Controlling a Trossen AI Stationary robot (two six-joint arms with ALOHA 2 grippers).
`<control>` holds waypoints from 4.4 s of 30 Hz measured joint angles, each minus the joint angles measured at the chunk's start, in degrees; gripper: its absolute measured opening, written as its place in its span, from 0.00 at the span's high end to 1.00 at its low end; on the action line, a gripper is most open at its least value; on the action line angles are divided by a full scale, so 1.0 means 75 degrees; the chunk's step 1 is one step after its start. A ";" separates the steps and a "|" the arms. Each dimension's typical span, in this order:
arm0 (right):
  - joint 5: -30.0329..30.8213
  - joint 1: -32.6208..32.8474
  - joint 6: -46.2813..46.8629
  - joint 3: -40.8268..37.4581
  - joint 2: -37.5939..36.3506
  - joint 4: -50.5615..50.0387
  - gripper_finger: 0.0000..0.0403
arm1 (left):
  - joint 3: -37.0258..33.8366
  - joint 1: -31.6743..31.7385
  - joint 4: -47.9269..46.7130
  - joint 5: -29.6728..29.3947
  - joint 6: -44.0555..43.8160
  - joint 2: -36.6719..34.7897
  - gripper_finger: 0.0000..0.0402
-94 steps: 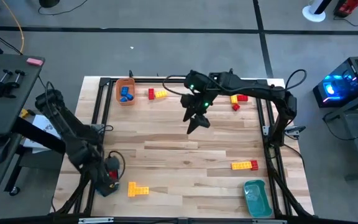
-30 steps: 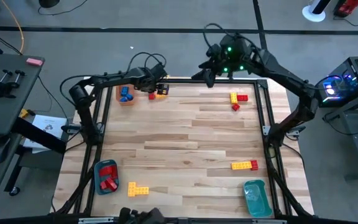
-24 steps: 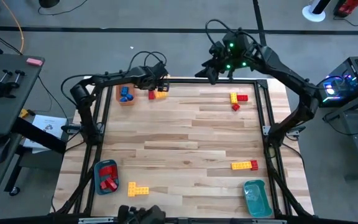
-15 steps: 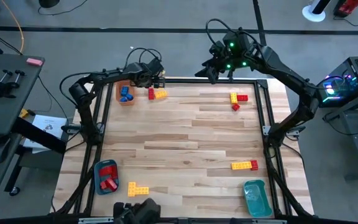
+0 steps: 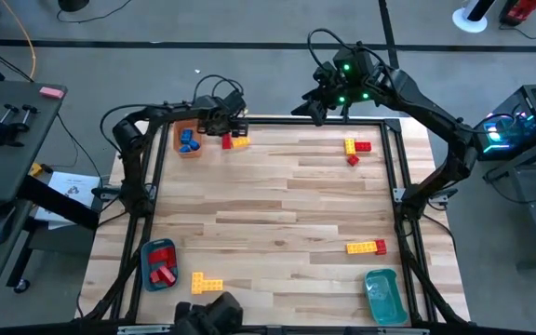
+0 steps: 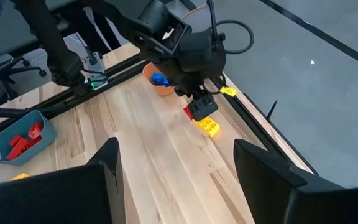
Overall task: Sort blocks
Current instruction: Put the red game piece into the bottom left blue bin
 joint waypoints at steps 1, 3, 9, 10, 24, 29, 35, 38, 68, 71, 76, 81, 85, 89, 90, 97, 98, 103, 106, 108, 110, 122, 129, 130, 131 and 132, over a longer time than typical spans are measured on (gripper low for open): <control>0.0000 0.0000 0.0000 0.0000 0.0000 0.0001 0.53 | 0.0000 -0.0020 0.0004 -0.0011 -0.0031 0.0025 0.41; 0.0001 0.0000 0.0000 0.0000 0.0000 0.0000 0.53 | 0.0001 -0.0072 0.0043 -0.0057 -0.0069 0.0101 0.41; 0.0003 0.0000 0.0003 0.0000 0.0003 -0.0015 0.53 | -0.0002 -0.0076 -0.0137 0.0017 -0.0153 0.0376 0.41; 0.0003 0.0000 0.0003 0.0000 0.0003 -0.0026 0.53 | -0.0002 -0.0074 -0.0205 0.0012 -0.0153 0.0387 0.41; 0.0040 0.0000 0.0063 -0.0003 0.0003 -0.0053 0.53 | 0.0007 -0.0052 -0.0235 0.0253 0.0054 0.0460 0.53; 0.0047 0.0000 0.0138 -0.0003 0.0005 -0.0078 0.53 | 0.0017 -0.0101 -0.0162 0.0369 0.0405 0.0472 0.71; 0.0049 0.0000 -0.0024 -0.0003 0.0006 -0.0131 0.53 | -0.0017 -0.0073 -0.0074 0.0668 0.1231 -0.0297 0.74; 0.0048 0.0000 -0.0079 -0.0003 0.0006 -0.0122 0.53 | -0.0008 -0.0028 0.0174 0.0681 0.1899 -0.1126 0.74; -0.1326 0.3189 0.2790 -0.2611 0.0009 0.2680 0.53 | -0.1509 -1.2381 -0.4153 -0.0016 -0.5419 -0.5597 0.74; -0.0284 0.3947 0.3555 -0.2611 0.0006 0.2769 0.53 | -0.1509 -1.3299 -0.4294 0.0052 -0.6050 -0.5446 0.74; 0.0878 0.4887 0.4830 -0.2611 -0.0003 0.2876 0.53 | -0.1509 -1.4050 -0.4437 0.0473 -0.6605 -0.5076 0.74; 0.1578 0.5566 0.5422 -0.2611 -0.0003 0.2873 0.53 | -0.1509 -1.4283 -0.4432 0.0719 -0.6620 -0.4730 0.58; 0.1642 0.5900 0.5676 -0.2611 -0.0008 0.2868 0.53 | -0.1509 -1.4234 -0.4432 0.0807 -0.6327 -0.4628 0.44; 0.1690 0.6135 0.5733 -0.2611 -0.0143 0.2869 0.53 | -0.1509 -1.3983 -0.4403 0.0474 -0.6221 -0.4706 0.36; 0.1776 0.6197 0.5777 -0.2611 -0.0199 0.2879 0.53 | -0.1509 -1.3908 -0.4357 0.0221 -0.6214 -0.4752 0.35; 0.3014 0.6886 0.6451 -0.2597 -0.0498 0.2696 0.53 | -0.1507 -1.3209 -0.3367 -0.3543 -0.5611 -0.5016 0.33; 0.3167 0.7011 0.6637 -0.2597 -0.0479 0.2469 0.53 | -0.1565 -1.3037 -0.3176 -0.3918 -0.5425 -0.5017 0.33; 0.3748 0.7627 0.8238 -0.2600 -0.0208 0.0542 0.53 | -0.3159 -1.1792 -0.0216 -0.4094 -0.4499 -0.5215 0.33; 0.3762 0.7949 0.9276 -0.2602 -0.0055 -0.0357 0.53 | -0.4822 -1.1087 0.4571 -0.3493 -0.3660 -0.5266 0.33; 0.3679 0.8119 0.9815 -0.2602 0.0015 -0.0579 0.53 | -0.5869 -1.0716 0.8648 -0.3034 -0.3042 -0.4966 0.33; 0.3618 0.8230 1.0165 -0.2602 0.0076 -0.0600 0.53 | -0.6572 -1.0442 1.1892 -0.2821 -0.2492 -0.4513 0.33; 0.3110 0.4976 0.7284 -0.2602 0.0221 -0.1063 0.53 | -0.7119 -0.9214 1.4364 -0.2295 -0.1744 -0.3999 0.33; 0.3040 0.1708 0.4519 -0.2605 0.0182 -0.3493 0.53 | -0.7098 -0.7669 1.3479 -0.0720 -0.1729 -0.4400 0.33; 0.3163 0.1265 0.4248 -0.2602 0.0165 -0.3690 0.53 | -0.7062 -0.7440 1.3145 -0.0619 -0.1705 -0.4519 0.33; 0.3261 0.0831 0.3960 -0.2602 0.0163 -0.3771 0.53 | -0.6997 -0.7188 1.2744 -0.0497 -0.1626 -0.4657 0.33; 0.3287 0.0422 0.3638 -0.2605 0.0163 -0.3761 0.53 | -0.6911 -0.6936 1.2284 -0.0370 -0.1466 -0.4794 0.33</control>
